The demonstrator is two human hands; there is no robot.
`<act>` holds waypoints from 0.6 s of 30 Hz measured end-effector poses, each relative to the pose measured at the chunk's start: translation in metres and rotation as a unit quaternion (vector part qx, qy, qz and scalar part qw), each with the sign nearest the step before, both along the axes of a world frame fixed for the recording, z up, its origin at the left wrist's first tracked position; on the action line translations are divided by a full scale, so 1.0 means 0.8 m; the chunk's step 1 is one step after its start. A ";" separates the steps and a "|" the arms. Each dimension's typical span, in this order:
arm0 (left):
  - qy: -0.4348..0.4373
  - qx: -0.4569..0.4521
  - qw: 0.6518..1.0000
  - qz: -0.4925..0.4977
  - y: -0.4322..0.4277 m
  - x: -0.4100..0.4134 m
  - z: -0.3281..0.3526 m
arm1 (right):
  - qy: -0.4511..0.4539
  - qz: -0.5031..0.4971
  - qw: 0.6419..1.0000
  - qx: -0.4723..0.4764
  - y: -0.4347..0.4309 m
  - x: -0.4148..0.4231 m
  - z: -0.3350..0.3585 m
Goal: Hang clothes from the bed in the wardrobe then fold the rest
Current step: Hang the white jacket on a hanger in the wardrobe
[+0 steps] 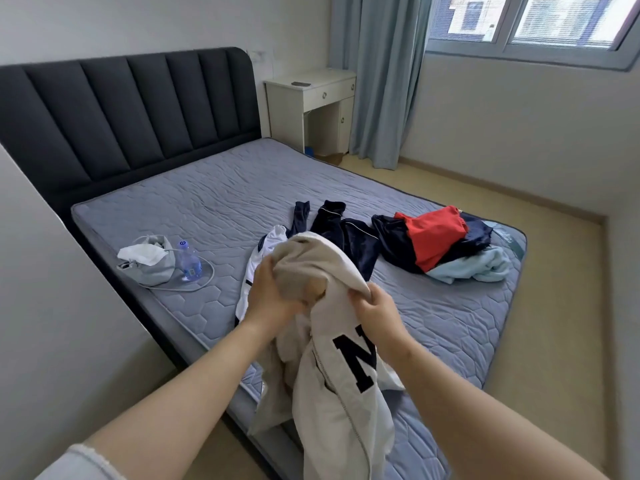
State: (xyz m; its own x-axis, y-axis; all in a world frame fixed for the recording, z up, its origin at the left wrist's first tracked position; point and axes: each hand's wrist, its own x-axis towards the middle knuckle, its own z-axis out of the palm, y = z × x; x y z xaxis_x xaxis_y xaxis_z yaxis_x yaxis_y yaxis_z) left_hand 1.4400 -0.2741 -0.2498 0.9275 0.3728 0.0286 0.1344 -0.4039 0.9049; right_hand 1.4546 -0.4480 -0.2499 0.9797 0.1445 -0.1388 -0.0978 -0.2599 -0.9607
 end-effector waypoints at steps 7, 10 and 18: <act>0.072 -0.048 0.958 -0.275 -0.021 -0.012 -0.005 | -0.065 -0.003 0.990 0.127 0.026 0.028 0.069; 0.015 -0.093 0.976 -0.195 -0.033 -0.005 -0.004 | -0.076 0.014 0.987 0.140 0.032 0.030 0.081; -0.004 -0.131 0.990 -0.055 -0.051 -0.003 0.021 | 0.023 0.093 0.986 0.139 0.014 0.016 0.063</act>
State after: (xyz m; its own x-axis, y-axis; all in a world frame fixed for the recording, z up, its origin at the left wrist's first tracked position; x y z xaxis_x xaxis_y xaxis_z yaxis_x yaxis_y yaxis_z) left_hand 1.4377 -0.3150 -0.2333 0.9628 0.2659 -0.0485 0.0958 -0.1679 0.9811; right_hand 1.4672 -0.4367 -0.1992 0.9262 0.3600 -0.1120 -0.1185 -0.0040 -0.9930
